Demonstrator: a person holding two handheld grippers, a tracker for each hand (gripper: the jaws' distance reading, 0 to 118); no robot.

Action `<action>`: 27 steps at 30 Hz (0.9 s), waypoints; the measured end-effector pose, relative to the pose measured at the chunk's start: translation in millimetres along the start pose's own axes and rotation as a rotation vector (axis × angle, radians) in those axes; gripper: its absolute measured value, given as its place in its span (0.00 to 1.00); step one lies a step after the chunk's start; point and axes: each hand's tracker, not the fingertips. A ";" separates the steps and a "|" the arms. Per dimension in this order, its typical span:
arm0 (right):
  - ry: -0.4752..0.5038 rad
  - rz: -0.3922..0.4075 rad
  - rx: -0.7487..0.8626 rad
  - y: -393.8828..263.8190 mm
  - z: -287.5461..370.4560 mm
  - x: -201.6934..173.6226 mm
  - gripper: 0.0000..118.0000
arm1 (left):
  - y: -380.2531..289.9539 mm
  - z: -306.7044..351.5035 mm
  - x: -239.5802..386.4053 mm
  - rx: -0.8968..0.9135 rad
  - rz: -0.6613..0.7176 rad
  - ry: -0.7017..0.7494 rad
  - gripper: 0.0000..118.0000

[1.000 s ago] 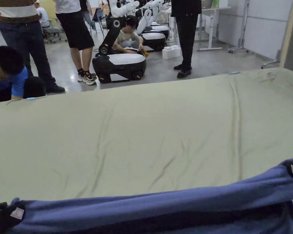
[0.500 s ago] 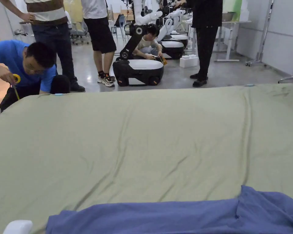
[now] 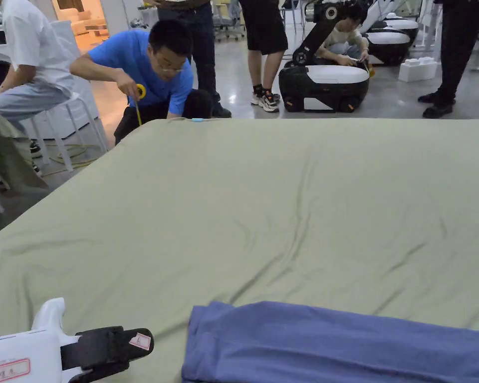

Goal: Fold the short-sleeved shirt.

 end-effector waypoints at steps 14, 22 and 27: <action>0.150 -0.017 0.040 24.4 -12.3 -42.8 0.02 | 9.0 -84.7 -51.1 -0.276 0.240 -0.428 1.00; 0.204 -0.032 0.020 27.2 -24.0 -56.5 0.02 | 15.8 -130.8 -18.6 -0.347 0.119 -0.389 0.61; 0.233 -0.006 0.026 27.8 -18.4 -54.8 0.02 | 17.4 -190.2 8.3 -0.428 0.100 -0.225 0.05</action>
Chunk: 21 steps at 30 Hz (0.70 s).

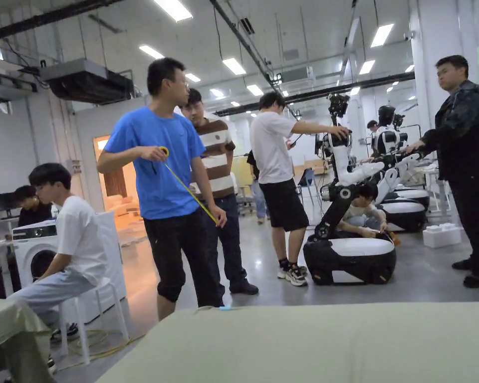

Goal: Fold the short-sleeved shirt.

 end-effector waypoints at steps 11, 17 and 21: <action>-0.003 0.010 0.035 1.9 29.3 -5.6 0.02 | 11.8 94.8 17.6 0.153 -0.059 0.248 0.05; 0.017 0.022 0.057 -2.9 43.9 -3.8 0.02 | 20.1 142.7 51.3 0.099 -0.084 0.506 0.05; 0.033 0.045 0.083 -7.4 55.6 -4.4 0.02 | 23.3 124.9 107.4 0.050 -0.154 0.613 0.05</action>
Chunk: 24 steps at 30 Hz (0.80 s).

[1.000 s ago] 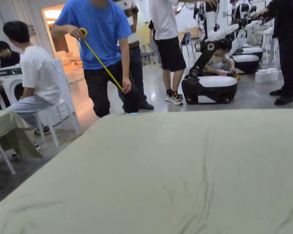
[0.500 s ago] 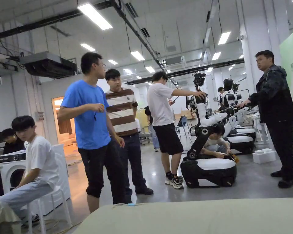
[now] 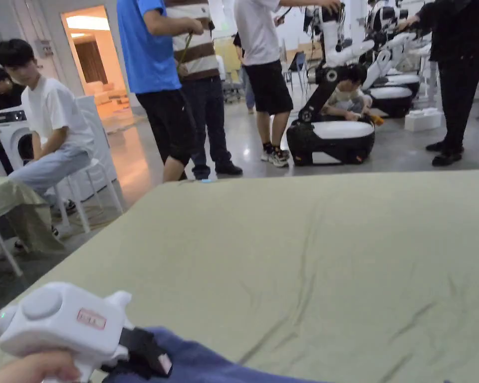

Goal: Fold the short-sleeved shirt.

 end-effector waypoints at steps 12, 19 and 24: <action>0.068 0.014 0.041 -14.0 30.0 -2.5 0.02 | -0.7 -97.2 186.3 -0.207 -0.244 0.060 0.05; 0.041 0.016 0.036 -22.4 41.4 4.8 0.02 | -16.9 -133.7 221.7 -0.219 -0.235 -0.115 0.97; 0.047 -0.005 0.021 -31.2 35.1 7.0 0.02 | -10.3 -88.8 210.6 -0.113 -0.255 -0.017 0.65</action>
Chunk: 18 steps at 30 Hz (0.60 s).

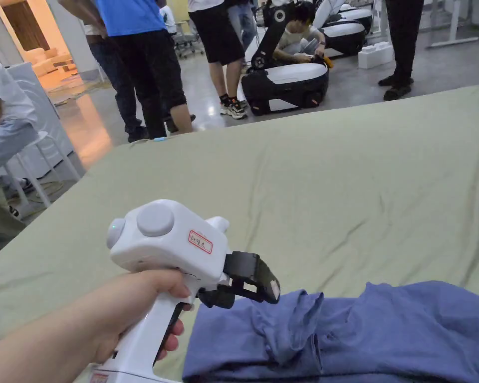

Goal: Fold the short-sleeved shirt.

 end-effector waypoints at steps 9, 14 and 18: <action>0.025 0.003 0.010 5.2 5.3 -13.0 0.02 | -17.6 -87.9 43.5 -0.124 -0.081 0.094 0.05; -0.004 0.026 0.015 8.1 15.8 -17.7 0.02 | -21.2 -96.7 90.5 -0.103 -0.200 0.021 0.05; -0.010 0.020 0.000 10.0 12.5 -22.2 0.02 | -21.4 -48.3 82.2 -0.047 -0.203 -0.119 0.05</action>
